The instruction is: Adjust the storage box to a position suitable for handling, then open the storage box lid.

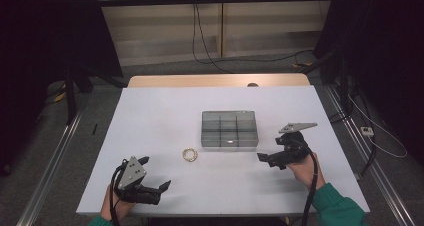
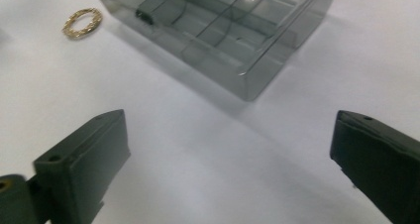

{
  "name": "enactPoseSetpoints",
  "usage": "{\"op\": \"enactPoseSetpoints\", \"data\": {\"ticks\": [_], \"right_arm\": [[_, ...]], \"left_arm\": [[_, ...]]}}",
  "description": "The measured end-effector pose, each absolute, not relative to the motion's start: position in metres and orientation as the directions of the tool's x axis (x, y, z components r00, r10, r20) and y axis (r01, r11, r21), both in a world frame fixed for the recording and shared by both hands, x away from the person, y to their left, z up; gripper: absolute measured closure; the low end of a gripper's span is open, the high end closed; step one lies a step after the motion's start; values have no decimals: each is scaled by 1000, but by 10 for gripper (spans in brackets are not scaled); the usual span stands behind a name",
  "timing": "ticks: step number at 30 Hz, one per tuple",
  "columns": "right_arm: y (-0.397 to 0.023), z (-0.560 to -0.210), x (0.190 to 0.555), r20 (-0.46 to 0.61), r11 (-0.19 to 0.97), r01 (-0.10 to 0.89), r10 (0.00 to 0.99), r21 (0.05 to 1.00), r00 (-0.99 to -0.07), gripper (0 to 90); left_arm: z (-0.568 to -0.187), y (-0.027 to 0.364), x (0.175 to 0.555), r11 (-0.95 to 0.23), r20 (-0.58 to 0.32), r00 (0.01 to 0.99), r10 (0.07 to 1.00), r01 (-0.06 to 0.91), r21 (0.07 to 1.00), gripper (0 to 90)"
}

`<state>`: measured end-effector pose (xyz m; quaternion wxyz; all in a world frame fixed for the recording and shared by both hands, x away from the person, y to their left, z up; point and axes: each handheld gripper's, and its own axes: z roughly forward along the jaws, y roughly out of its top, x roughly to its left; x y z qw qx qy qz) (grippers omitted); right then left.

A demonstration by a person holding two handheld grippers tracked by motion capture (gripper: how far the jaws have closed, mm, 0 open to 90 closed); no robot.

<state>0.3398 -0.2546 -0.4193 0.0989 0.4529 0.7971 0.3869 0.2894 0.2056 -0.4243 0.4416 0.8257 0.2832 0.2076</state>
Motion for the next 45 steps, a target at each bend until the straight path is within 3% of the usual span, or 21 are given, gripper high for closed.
{"op": "enactPoseSetpoints", "data": {"ticks": [13, 45], "right_arm": [[-243, -420, 319, 202, 299, 611, 761, 733, -616, 0], [-206, -434, 322, 213, 349, 584, 698, 733, -684, 0]], "left_arm": [[-424, 206, 289, -448, 92, 753, 652, 285, 848, 4], [-424, 204, 289, -451, 97, 755, 649, 279, 848, 5]]}}
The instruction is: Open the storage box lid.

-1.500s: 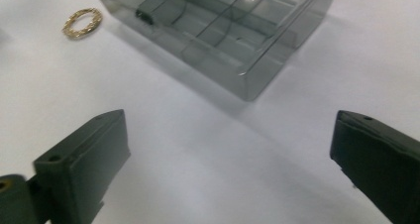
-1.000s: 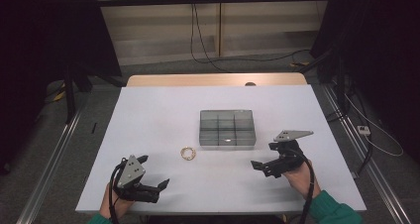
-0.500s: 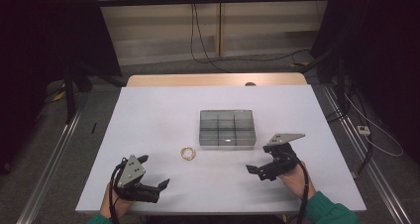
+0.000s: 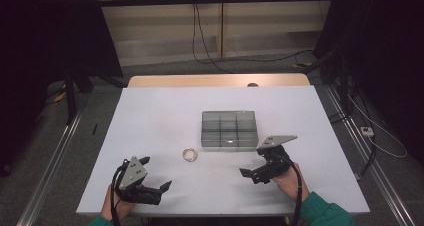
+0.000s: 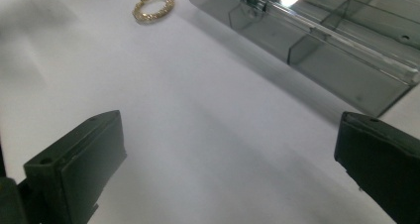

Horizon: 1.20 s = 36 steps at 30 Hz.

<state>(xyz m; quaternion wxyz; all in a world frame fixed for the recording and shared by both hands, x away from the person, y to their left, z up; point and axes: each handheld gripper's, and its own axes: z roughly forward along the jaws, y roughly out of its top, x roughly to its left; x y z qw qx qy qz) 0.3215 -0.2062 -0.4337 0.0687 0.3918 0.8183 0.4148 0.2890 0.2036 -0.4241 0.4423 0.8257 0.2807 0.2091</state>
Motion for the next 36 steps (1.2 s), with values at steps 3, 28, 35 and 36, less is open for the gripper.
{"op": "enactPoseSetpoints", "data": {"ticks": [3, 28, 35, 36], "right_arm": [[-205, -434, 322, 230, 334, 591, 697, 734, -680, 0], [-179, -441, 343, 171, 272, 587, 790, 762, -588, 595], [-175, -444, 352, 189, 250, 587, 790, 770, -583, 749], [-173, -445, 353, 189, 250, 589, 791, 768, -582, 758]], "left_arm": [[-424, 203, 289, -461, 101, 760, 642, 277, 843, 5], [-425, 200, 291, -463, 97, 769, 631, 273, 843, 5], [-426, 199, 292, -458, 91, 772, 629, 273, 846, 5], [-426, 199, 293, -457, 91, 772, 629, 273, 847, 5]]}}
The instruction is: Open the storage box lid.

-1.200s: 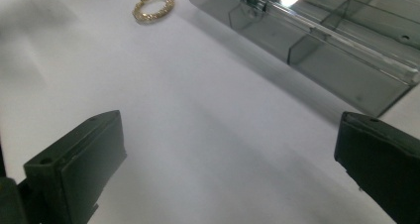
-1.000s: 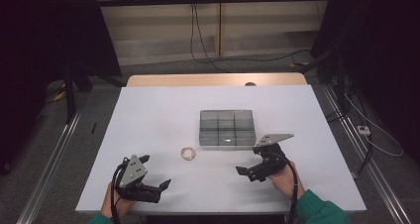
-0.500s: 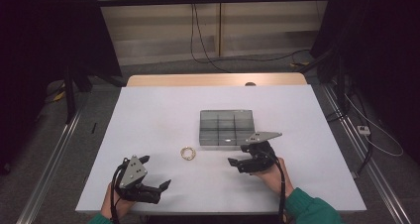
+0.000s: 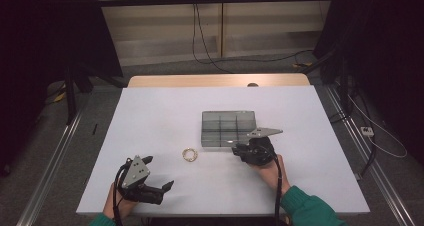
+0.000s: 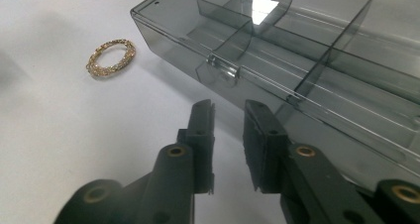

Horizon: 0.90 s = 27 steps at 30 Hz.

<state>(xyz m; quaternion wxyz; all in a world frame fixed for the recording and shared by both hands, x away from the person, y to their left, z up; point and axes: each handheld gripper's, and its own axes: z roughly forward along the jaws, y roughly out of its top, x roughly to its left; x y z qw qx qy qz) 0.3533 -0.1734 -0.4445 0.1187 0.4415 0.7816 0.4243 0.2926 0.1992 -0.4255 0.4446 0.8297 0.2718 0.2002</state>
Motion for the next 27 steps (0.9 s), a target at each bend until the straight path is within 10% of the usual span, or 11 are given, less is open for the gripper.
{"op": "enactPoseSetpoints", "data": {"ticks": [27], "right_arm": [[-170, -452, 360, 211, 210, 577, 789, 790, -576, 884]], "left_arm": [[-426, 196, 295, -465, 92, 782, 616, 267, 844, 5]]}}
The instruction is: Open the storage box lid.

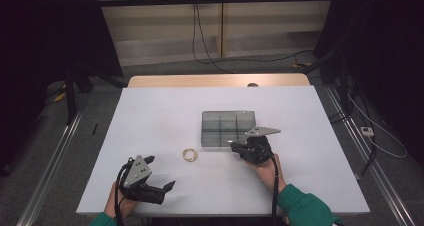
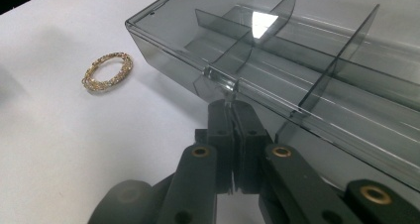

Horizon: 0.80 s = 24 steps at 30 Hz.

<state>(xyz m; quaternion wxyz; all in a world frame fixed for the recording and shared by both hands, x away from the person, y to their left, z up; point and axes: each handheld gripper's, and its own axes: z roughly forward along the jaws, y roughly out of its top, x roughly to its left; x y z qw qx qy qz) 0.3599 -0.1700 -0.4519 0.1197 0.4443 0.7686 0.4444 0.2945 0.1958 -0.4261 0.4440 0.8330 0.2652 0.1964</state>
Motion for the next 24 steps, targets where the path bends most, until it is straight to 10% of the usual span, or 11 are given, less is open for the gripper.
{"op": "enactPoseSetpoints", "data": {"ticks": [24], "right_arm": [[-171, -449, 358, 208, 185, 535, 780, 824, -590, 879]], "left_arm": [[-425, 191, 296, -469, 89, 781, 618, 275, 839, 2]]}}
